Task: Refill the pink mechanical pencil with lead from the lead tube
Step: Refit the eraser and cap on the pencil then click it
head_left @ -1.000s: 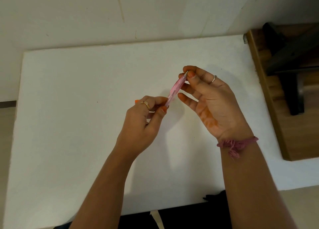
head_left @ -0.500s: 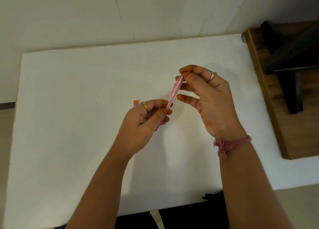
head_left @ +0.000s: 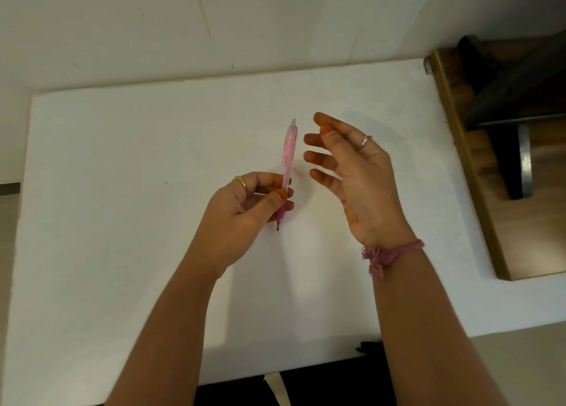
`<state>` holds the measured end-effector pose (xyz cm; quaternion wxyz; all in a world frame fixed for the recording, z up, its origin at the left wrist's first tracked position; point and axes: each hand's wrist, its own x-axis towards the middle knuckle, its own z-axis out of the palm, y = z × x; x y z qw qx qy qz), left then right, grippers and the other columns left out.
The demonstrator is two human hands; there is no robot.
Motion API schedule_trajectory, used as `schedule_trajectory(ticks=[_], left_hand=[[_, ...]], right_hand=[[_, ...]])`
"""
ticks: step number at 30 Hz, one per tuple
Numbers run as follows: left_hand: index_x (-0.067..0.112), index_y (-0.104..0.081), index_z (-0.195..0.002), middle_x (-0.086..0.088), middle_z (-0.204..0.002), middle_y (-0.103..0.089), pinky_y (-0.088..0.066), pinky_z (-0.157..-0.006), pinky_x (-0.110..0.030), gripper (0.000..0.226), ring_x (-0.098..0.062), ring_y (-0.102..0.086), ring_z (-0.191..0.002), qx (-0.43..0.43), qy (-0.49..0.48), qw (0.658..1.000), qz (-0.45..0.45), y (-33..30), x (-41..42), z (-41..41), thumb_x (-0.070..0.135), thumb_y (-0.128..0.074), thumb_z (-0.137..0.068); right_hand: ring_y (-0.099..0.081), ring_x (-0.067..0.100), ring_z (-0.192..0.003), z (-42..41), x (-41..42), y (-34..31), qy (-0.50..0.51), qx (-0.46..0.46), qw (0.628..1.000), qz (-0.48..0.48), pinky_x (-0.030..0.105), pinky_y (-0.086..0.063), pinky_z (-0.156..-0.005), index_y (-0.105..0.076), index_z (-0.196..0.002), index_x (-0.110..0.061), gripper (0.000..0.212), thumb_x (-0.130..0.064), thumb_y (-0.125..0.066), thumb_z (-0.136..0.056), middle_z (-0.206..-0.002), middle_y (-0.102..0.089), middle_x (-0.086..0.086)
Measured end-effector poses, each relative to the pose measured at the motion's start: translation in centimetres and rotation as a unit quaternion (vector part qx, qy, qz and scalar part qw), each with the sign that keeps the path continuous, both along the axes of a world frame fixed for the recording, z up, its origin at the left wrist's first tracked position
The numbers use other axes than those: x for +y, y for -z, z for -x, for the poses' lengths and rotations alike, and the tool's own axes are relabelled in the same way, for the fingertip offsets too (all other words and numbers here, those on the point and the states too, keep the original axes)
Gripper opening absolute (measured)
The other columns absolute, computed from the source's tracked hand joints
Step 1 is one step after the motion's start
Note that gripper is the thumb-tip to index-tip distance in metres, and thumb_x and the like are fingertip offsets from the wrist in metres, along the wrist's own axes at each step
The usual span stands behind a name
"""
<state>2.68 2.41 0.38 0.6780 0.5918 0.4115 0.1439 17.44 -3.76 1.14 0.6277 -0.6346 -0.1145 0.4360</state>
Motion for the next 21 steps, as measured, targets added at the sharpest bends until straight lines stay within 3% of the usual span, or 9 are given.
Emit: schedule_trajectory(ticks=[2, 6, 9, 12, 14, 15, 17, 19, 21], left_hand=[[0.017, -0.066, -0.096, -0.003, -0.09, -0.073, -0.057, -0.079, -0.032, 0.014, -0.018, -0.071, -0.083, -0.01, -0.039, 0.999, 0.025, 0.1, 0.3, 0.2, 0.01, -0.057, -0.088], [0.015, -0.069, -0.091, -0.004, -0.085, -0.074, -0.057, -0.069, -0.026, 0.011, -0.021, -0.072, -0.08, -0.026, -0.078, 0.995, 0.058, 0.1, 0.6, 0.5, 0.01, -0.063, -0.083], [0.015, -0.069, -0.092, -0.004, -0.084, -0.075, -0.056, -0.067, -0.023, 0.012, -0.021, -0.072, -0.079, -0.019, -0.078, 0.995, 0.06, 0.2, 0.7, 0.6, 0.01, -0.065, -0.083], [0.015, -0.07, -0.092, -0.005, -0.084, -0.074, -0.055, -0.065, -0.022, 0.012, -0.021, -0.072, -0.079, -0.016, -0.078, 0.995, 0.062, 0.3, 0.7, 0.7, 0.01, -0.066, -0.082], [0.016, -0.072, -0.091, -0.004, -0.083, -0.075, -0.056, -0.066, -0.023, 0.012, -0.022, -0.072, -0.079, -0.022, -0.069, 0.995, 0.065, 0.2, 0.8, 0.8, 0.009, -0.066, -0.082], [0.017, -0.073, -0.089, -0.004, -0.084, -0.075, -0.056, -0.067, -0.024, 0.013, -0.022, -0.072, -0.08, -0.028, -0.062, 0.995, 0.068, 0.2, 0.8, 0.9, 0.009, -0.066, -0.082], [0.02, -0.074, -0.087, -0.004, -0.085, -0.075, -0.057, -0.07, -0.027, 0.015, -0.023, -0.072, -0.08, -0.033, -0.044, 0.996, 0.068, 0.1, 0.8, 1.0, 0.009, -0.065, -0.082], [0.022, -0.074, -0.086, -0.002, -0.086, -0.075, -0.057, -0.07, -0.026, 0.016, -0.022, -0.072, -0.08, -0.026, -0.025, 0.997, 0.061, 0.0, 0.8, 1.1, 0.01, -0.064, -0.082], [0.024, -0.074, -0.087, 0.0, -0.085, -0.075, -0.056, -0.068, -0.023, 0.017, -0.019, -0.072, -0.079, -0.015, -0.013, 0.998, 0.052, 0.1, 0.8, 1.1, 0.011, -0.064, -0.083]], right_hand=[[-0.069, 0.008, -0.082, -0.1, 0.0, 0.8, 0.011, -0.129, 0.988, 0.078, 0.022, -0.056, -0.075, -0.069, -0.104, -0.026, 0.017, -0.023, -0.059, -0.09, -0.097, -0.072, -0.007], [-0.059, 0.003, -0.076, 0.9, 0.2, 2.4, -0.103, -0.387, 0.898, 0.184, 0.006, -0.043, -0.074, -0.071, -0.102, -0.016, 0.019, -0.025, -0.063, -0.087, -0.098, -0.071, 0.001], [-0.061, 0.013, -0.083, 1.5, 0.5, 2.9, -0.151, -0.452, 0.853, 0.212, 0.018, -0.044, -0.077, -0.071, -0.102, -0.015, 0.022, -0.028, -0.064, -0.086, -0.099, -0.066, 0.005], [-0.062, 0.015, -0.086, 1.4, 0.5, 2.8, -0.173, -0.464, 0.84, 0.22, 0.016, -0.042, -0.078, -0.071, -0.101, -0.013, 0.019, -0.025, -0.062, -0.089, -0.1, -0.068, 0.006], [-0.063, 0.011, -0.083, 1.4, 0.5, 2.4, -0.153, -0.433, 0.865, 0.202, 0.009, -0.042, -0.075, -0.071, -0.1, -0.013, 0.018, -0.023, -0.061, -0.089, -0.098, -0.072, 0.004], [-0.064, 0.009, -0.08, 1.4, 0.6, 2.0, -0.118, -0.379, 0.901, 0.176, 0.008, -0.045, -0.073, -0.071, -0.098, -0.014, 0.016, -0.022, -0.062, -0.089, -0.095, -0.073, 0.003], [-0.069, 0.009, -0.076, 1.2, 0.7, 0.9, -0.025, -0.161, 0.983, 0.082, 0.016, -0.053, -0.072, -0.071, -0.094, -0.014, 0.011, -0.018, -0.063, -0.088, -0.086, -0.074, 0.001], [-0.072, 0.013, -0.08, 0.9, 0.6, -0.1, 0.029, 0.049, 0.998, -0.014, 0.024, -0.056, -0.071, -0.071, -0.092, -0.013, 0.01, -0.015, -0.063, -0.088, -0.082, -0.075, 0.001], [-0.073, 0.017, -0.084, 0.6, 0.5, -0.5, 0.041, 0.136, 0.988, -0.057, 0.026, -0.057, -0.068, -0.071, -0.091, -0.013, 0.01, -0.015, -0.062, -0.087, -0.083, -0.076, 0.001]])
